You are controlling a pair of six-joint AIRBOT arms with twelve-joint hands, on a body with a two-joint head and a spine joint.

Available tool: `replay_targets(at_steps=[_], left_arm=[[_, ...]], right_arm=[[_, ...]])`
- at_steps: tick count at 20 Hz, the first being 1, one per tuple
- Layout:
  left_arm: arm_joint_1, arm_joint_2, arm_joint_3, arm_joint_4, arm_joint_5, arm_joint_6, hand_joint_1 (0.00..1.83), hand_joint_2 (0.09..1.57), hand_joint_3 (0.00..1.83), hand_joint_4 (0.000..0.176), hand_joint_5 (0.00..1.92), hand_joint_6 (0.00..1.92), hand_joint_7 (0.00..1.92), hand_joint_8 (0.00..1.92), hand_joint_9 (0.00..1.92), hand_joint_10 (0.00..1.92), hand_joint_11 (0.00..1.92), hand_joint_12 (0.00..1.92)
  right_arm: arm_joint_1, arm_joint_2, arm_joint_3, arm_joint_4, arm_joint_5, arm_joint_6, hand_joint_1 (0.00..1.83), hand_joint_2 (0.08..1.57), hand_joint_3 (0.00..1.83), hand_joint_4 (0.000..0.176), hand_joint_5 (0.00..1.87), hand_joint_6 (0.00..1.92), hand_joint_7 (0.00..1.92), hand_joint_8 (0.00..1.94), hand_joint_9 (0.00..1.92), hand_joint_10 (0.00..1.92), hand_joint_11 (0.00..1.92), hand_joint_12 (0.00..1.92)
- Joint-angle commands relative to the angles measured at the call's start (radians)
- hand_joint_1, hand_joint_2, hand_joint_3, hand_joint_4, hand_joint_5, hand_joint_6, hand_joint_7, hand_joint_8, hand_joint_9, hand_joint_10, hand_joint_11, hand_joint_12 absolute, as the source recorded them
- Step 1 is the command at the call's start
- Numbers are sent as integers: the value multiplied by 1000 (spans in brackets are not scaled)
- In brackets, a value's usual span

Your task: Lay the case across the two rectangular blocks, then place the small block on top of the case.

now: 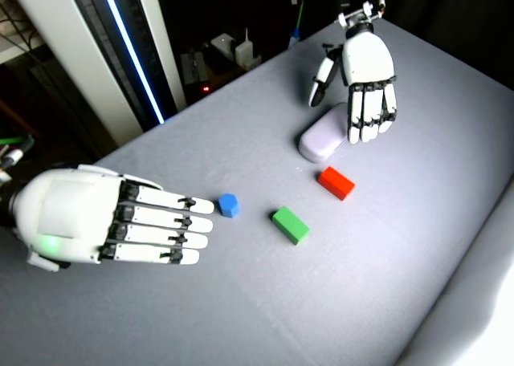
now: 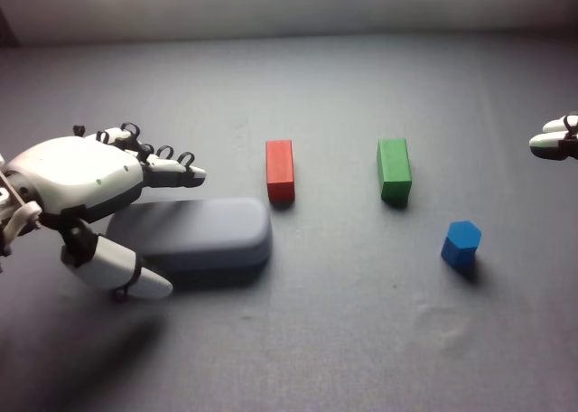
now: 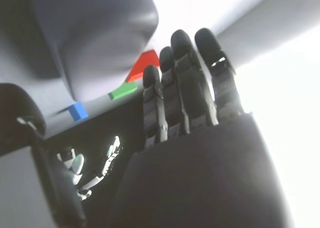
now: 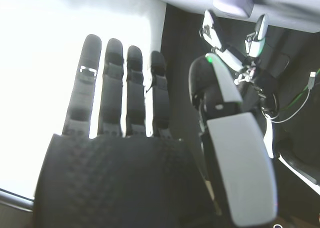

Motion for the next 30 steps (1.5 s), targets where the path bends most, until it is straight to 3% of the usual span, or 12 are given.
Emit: replay_targets(at_steps=[1,6,8,9,10,11,17,20,22,24,28,30], left_arm=[[-11,-11,9,-8,-81,-1,808,819,0,36,362,8,444,11,488,13,91,972],[-12,-40,37,-62,-50,37,820,827,7,0,417,6,508,7,567,16,199,974],[-12,-52,48,-71,-37,40,1036,913,3,0,588,5,697,16,818,54,515,951],[-12,-56,51,-75,-34,42,1160,996,6,0,832,22,950,77,1069,158,766,1092],[-11,-60,54,-78,-34,42,1245,1074,2,0,973,607,1039,849,1135,554,868,1372],[-11,-63,54,-79,-35,42,1249,1108,0,0,960,821,1022,1054,1063,836,878,1443],[-11,24,-56,-53,-249,15,1277,1065,0,0,993,851,1185,798,1151,794,995,1350],[-12,69,-106,-29,-380,-10,1273,1074,0,0,989,836,1144,901,1093,911,878,1546],[-27,77,-112,-7,-443,-47,1271,1082,1,0,950,904,1145,885,1073,873,902,1458],[-64,68,-105,7,-463,-54,1278,1065,0,0,977,874,1198,772,1132,773,950,1410],[-131,8,-66,13,-458,-54,1262,1088,1,0,964,870,1111,953,1055,947,917,1534],[-172,-35,-40,16,-449,-54,1262,1073,0,0,985,872,1161,829,1072,826,912,1377]], right_arm=[[8,0,5,30,116,7,754,1341,0,0,449,3,396,2,406,2,173,672],[8,0,4,30,116,9,759,1345,0,0,446,0,407,2,416,2,177,674],[8,-1,4,30,116,9,774,1347,0,0,442,0,403,0,416,1,186,671],[8,-1,4,30,116,9,773,1348,1,0,438,0,398,0,410,0,180,663],[8,-1,4,30,116,9,783,1347,0,0,446,0,406,0,417,0,201,633],[8,-1,4,30,116,11,785,1346,0,0,446,0,406,0,416,0,202,625],[6,-2,4,30,116,13,797,1350,1,0,442,1,406,2,409,1,195,615],[6,-2,4,30,116,13,788,1349,0,0,450,2,414,3,417,2,191,614],[6,-4,4,30,116,13,789,1343,0,0,461,6,411,1,415,1,192,618],[6,-6,5,30,116,13,783,1338,1,0,466,0,413,0,420,0,170,694],[6,-8,7,30,116,13,776,1336,0,0,472,1,415,0,422,0,143,770],[6,-8,8,30,116,13,741,1337,0,0,473,1,416,1,420,2,140,768]])
